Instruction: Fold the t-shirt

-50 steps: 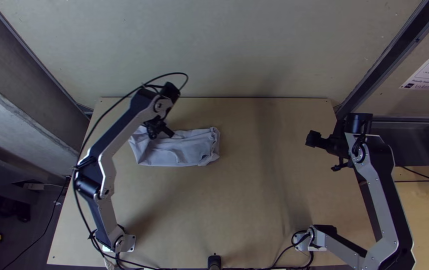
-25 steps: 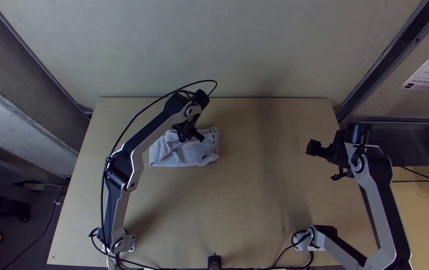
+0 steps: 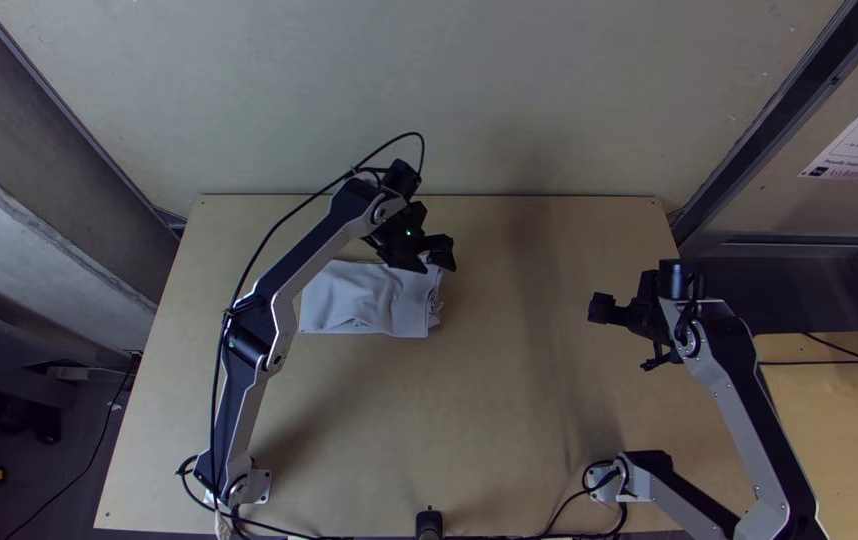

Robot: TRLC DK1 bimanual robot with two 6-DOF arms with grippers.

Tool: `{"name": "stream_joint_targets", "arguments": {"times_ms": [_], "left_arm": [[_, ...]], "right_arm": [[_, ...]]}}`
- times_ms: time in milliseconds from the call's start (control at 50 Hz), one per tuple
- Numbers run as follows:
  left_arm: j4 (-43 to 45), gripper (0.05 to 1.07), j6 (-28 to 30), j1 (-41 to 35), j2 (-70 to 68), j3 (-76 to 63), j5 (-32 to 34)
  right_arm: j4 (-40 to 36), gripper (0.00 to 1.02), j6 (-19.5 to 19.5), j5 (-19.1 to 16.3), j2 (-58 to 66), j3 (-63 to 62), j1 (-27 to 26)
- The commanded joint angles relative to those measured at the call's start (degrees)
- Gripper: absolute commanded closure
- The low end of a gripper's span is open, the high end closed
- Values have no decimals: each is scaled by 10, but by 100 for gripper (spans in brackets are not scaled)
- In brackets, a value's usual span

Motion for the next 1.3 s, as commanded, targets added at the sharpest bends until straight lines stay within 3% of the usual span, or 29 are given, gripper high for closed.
{"name": "stream_joint_targets", "arguments": {"times_ms": [0, 160, 340, 620, 920, 1060, 1280], "left_arm": [[-3, 9, -18, 26, 2, 7, 11], [-10, 9, 11, 35, -32, -21, -12], [-5, 9, 62, 32, -103, -43, -136], [-4, 9, 133, 70, -246, -78, -241], [28, 10, 165, 176, -410, -125, -266], [77, 10, 167, 229, -499, -183, -266], [175, 10, 226, 291, -666, -332, -265]], "right_arm": [[10, 3, 14, 2, -10, -8, 4], [27, 3, 9, 3, -13, 4, 2], [40, 3, -12, 3, -15, 60, 0], [46, 3, -59, 3, 4, 210, -18], [113, 3, -92, 4, -31, 303, -48], [164, 3, -108, 3, -68, 317, -51], [201, 3, -141, 3, -161, 297, -51]]}}
